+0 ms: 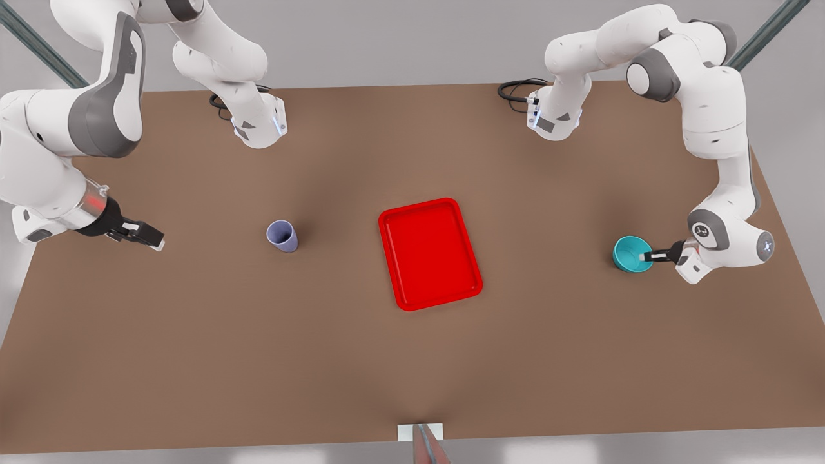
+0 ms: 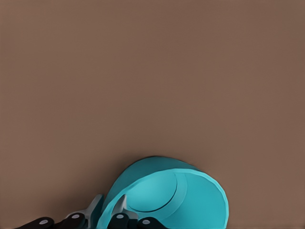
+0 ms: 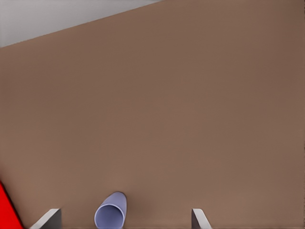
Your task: Place the bowl on the tray with the left arm and the cup on the tray with the right arm
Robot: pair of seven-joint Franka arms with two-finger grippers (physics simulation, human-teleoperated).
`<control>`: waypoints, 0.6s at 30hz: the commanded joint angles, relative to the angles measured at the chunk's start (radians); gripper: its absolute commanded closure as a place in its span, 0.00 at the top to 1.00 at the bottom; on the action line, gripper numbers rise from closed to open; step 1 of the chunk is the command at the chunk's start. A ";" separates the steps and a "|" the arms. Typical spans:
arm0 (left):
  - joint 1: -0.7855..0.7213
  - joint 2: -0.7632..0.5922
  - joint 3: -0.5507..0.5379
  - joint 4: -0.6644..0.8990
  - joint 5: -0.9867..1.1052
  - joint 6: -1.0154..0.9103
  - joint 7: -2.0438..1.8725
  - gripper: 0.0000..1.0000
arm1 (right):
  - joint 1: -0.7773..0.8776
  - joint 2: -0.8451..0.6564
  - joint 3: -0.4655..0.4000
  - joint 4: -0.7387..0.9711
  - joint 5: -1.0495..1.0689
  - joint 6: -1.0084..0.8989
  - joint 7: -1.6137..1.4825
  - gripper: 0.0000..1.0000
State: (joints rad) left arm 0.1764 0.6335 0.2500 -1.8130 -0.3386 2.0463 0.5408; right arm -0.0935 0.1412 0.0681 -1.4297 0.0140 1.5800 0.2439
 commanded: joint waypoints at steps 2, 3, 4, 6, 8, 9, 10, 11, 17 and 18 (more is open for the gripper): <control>0.000 0.000 0.000 0.001 0.000 0.002 0.001 0.21 | 0.001 0.000 -0.001 -0.002 0.000 -0.003 0.000 1.00; 0.000 0.003 0.000 0.001 -0.002 0.002 0.001 0.21 | 0.000 0.000 -0.001 -0.002 0.000 -0.003 0.000 1.00; 0.000 0.002 0.000 0.003 -0.002 0.002 0.001 0.21 | 0.001 0.000 0.001 -0.002 0.000 -0.003 0.000 1.00; -0.002 0.000 -0.002 0.006 -0.002 -0.006 -0.001 0.21 | 0.001 0.000 -0.001 -0.002 0.000 -0.005 0.000 1.00; -0.003 -0.035 -0.005 0.006 -0.005 -0.029 -0.004 0.21 | 0.000 0.000 0.001 -0.002 0.000 -0.005 0.000 1.00; -0.011 -0.075 -0.006 0.006 -0.005 -0.072 0.002 0.21 | 0.001 0.000 -0.001 -0.002 0.000 -0.005 0.000 1.00; -0.018 -0.113 -0.018 0.006 -0.007 -0.094 0.002 0.21 | 0.000 0.000 -0.001 -0.002 0.000 -0.005 0.000 1.00; -0.063 -0.146 -0.021 0.006 -0.008 -0.104 -0.002 0.21 | 0.001 0.000 -0.001 -0.002 0.000 -0.005 0.000 1.00; -0.483 -0.133 -0.023 0.130 -0.010 -0.084 -0.357 0.21 | 0.000 0.000 -0.001 -0.002 0.000 -0.003 0.000 1.00; -0.526 -0.118 -0.028 0.130 -0.028 -0.083 -0.429 0.21 | 0.000 0.000 -0.001 -0.002 0.001 -0.003 0.000 1.00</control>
State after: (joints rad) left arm -0.3547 0.5196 0.2017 -1.6828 -0.3047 1.9675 0.0953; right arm -0.0935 0.1412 0.0675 -1.4312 0.0144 1.5769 0.2439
